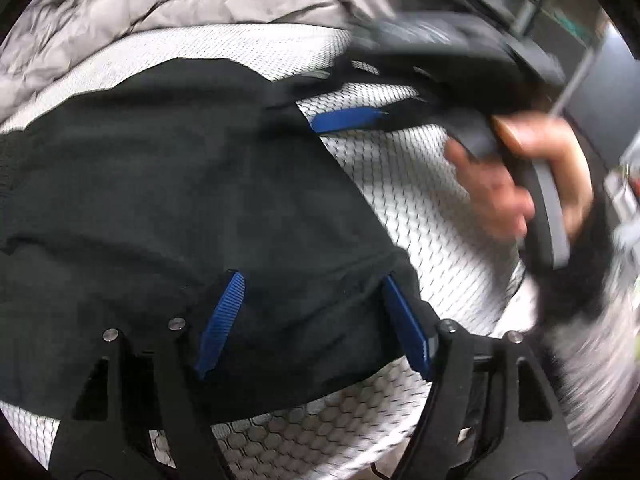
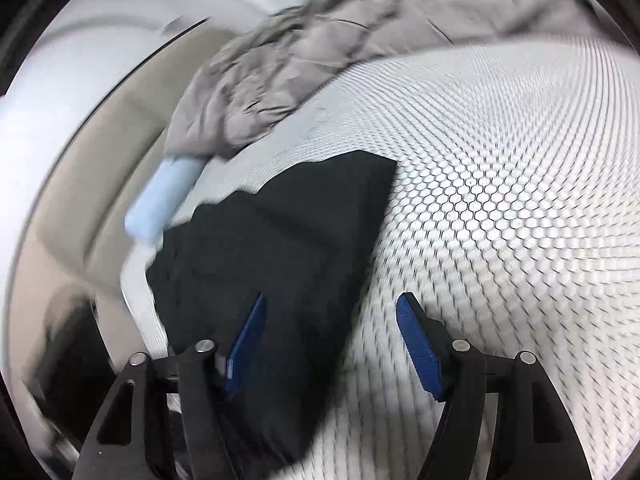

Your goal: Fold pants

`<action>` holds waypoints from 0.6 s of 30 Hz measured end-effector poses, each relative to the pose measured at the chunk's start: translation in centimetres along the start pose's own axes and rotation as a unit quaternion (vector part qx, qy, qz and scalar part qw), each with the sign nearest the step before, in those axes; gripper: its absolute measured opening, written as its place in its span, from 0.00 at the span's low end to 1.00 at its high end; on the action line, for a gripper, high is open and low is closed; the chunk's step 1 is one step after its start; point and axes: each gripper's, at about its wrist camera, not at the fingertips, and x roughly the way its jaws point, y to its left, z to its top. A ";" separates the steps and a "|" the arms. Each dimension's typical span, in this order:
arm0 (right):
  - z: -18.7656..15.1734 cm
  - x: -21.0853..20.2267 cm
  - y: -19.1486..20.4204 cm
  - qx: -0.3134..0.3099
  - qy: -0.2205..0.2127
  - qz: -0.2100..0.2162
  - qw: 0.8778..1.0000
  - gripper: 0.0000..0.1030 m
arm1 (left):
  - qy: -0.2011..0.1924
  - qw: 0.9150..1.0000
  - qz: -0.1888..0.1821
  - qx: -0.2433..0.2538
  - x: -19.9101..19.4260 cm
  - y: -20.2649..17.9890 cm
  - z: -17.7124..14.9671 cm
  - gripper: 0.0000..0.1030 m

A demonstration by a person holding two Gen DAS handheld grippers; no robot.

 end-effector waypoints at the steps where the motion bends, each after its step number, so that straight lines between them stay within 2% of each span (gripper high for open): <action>1: 1.0 1.4 0.1 0.014 0.017 0.008 1.000 0.66 | -0.001 1.000 0.015 0.025 0.1 -0.5 -0.3 0.69; 4: 2.5 5.3 0.7 0.016 0.043 0.033 0.998 0.59 | 0.012 0.996 0.045 0.071 0.2 -2.3 -1.3 0.72; 6: 4.2 6.9 1.0 0.016 0.033 0.012 0.999 0.40 | 0.014 0.996 0.044 0.071 0.2 -2.3 -1.6 0.72; 7: 4.9 7.3 0.9 0.026 0.024 -0.002 0.999 0.36 | 0.014 0.997 0.040 0.071 0.2 -2.2 -1.8 0.72; 9: 5.7 7.2 0.1 0.055 -0.011 -0.001 0.998 0.29 | 0.014 0.997 0.034 0.069 0.4 -1.9 -2.0 0.73; 12: 7.6 7.0 -0.6 0.084 -0.066 -0.031 0.994 0.29 | 0.012 0.997 0.033 0.073 0.3 -1.8 -2.3 0.73; 16: 8.6 7.2 0.1 0.076 -0.067 -0.056 0.993 0.30 | -0.001 0.997 0.025 0.078 -0.4 -1.5 -2.8 0.75; 18: 9.0 6.5 1.0 0.054 -0.076 -0.056 0.994 0.35 | -0.007 0.997 0.013 0.076 -0.6 -0.7 -1.8 0.75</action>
